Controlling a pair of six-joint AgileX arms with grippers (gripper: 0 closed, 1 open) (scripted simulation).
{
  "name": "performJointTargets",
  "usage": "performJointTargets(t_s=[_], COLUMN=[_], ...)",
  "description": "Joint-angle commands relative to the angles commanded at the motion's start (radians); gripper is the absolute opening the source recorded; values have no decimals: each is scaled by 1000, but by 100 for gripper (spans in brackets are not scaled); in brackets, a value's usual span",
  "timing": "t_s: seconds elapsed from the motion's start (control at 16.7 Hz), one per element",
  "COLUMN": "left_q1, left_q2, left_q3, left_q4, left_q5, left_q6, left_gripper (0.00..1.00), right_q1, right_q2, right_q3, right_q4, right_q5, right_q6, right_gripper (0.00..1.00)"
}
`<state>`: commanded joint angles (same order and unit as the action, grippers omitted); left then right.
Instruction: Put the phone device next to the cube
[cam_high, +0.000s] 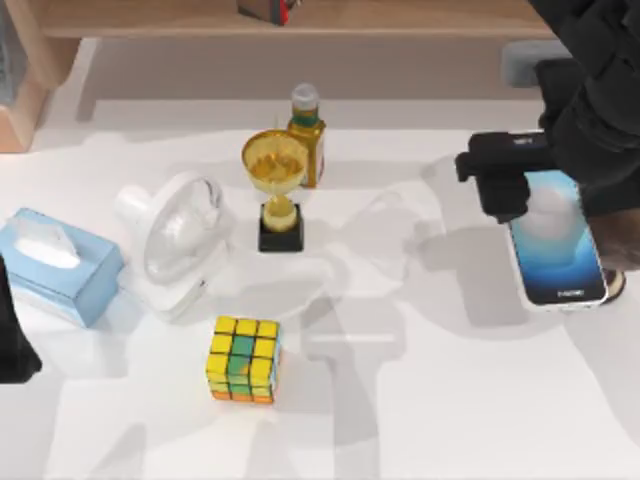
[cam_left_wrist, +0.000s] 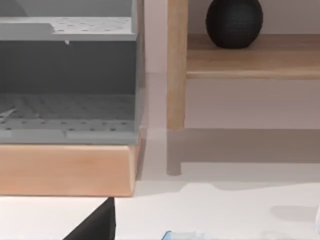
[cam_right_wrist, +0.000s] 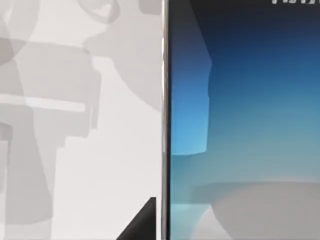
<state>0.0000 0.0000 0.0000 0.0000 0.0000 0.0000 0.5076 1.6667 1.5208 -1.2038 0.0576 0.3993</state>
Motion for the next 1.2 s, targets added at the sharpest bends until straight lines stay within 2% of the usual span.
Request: performJointTargets(t_s=[0.24, 0.54, 1.2], left_q1=[0, 0, 0], left_q2=[0, 0, 0], left_q3=[0, 0, 0], left_q4=[0, 0, 0], left_q5=[0, 0, 0], left_q6=[0, 0, 0], left_gripper=[100, 100, 100], right_q1=[130, 226, 242], right_q2=[144, 279, 303], right_q3=[14, 8, 6], right_q4=[34, 77, 94], right_q5=[-21, -39, -55], right_q6=[177, 335, 375], right_gripper=[0, 0, 0])
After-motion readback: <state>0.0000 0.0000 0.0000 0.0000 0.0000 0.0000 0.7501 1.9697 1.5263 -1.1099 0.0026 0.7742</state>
